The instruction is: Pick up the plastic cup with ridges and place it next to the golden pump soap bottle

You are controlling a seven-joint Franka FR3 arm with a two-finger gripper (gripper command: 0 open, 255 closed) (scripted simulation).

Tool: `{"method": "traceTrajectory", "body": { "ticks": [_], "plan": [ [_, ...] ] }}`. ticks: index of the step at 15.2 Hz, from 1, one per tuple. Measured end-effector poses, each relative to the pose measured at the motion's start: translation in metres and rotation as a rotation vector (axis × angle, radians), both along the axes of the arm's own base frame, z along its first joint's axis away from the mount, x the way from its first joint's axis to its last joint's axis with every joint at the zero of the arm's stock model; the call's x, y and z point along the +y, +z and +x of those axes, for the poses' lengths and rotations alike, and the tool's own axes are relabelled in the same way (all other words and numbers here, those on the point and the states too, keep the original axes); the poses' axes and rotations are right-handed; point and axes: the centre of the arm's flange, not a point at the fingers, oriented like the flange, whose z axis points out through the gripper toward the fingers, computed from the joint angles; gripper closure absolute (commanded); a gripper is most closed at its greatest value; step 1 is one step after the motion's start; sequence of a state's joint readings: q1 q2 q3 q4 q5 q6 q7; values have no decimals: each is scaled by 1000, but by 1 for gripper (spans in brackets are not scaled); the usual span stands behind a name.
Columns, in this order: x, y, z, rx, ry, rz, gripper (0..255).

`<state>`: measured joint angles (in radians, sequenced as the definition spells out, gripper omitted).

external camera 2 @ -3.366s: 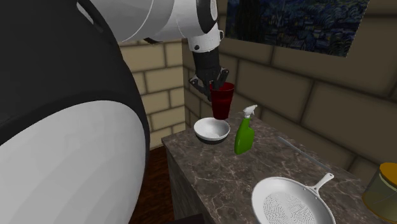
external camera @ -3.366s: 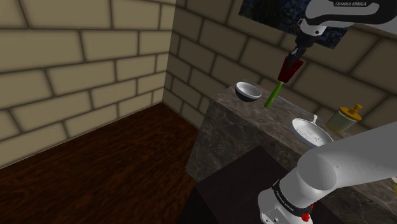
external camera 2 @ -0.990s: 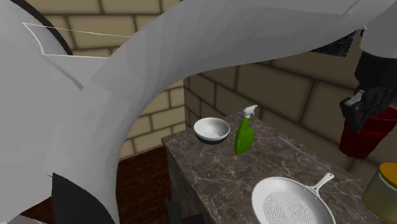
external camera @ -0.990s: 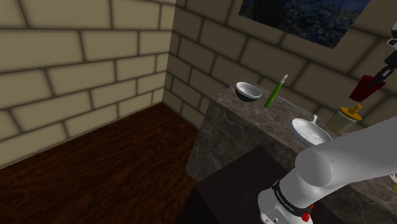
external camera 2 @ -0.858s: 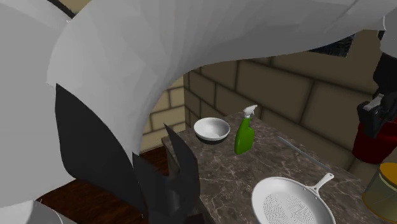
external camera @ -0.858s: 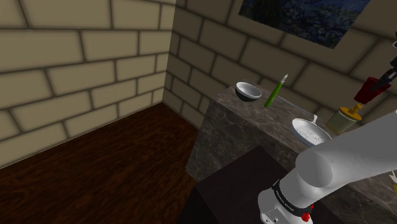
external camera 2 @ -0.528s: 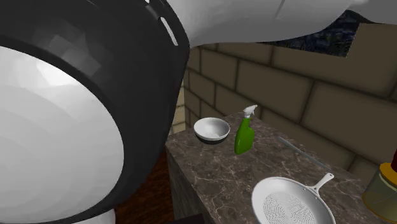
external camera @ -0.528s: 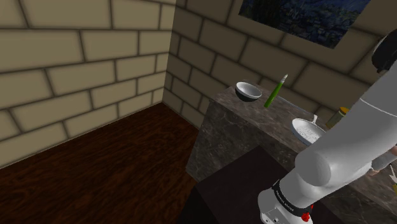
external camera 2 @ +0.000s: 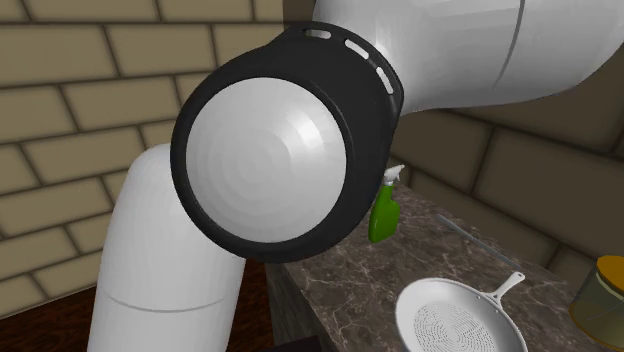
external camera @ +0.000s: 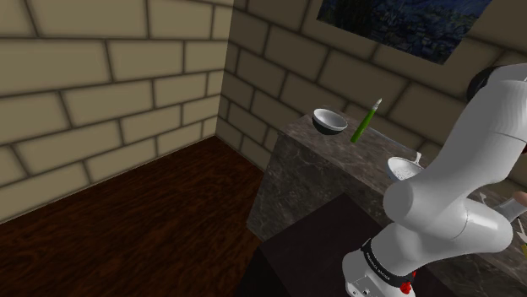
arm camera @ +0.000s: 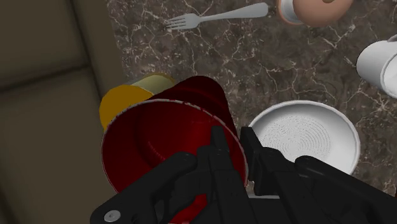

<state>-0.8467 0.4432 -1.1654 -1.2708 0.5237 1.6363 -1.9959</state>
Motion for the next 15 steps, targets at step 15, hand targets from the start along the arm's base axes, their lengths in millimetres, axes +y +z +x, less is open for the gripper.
{"method": "traceTrajectory", "body": {
  "ticks": [15],
  "plan": [
    [-5, -78, -4, -2, 2, 2, 255]
  ]
}}
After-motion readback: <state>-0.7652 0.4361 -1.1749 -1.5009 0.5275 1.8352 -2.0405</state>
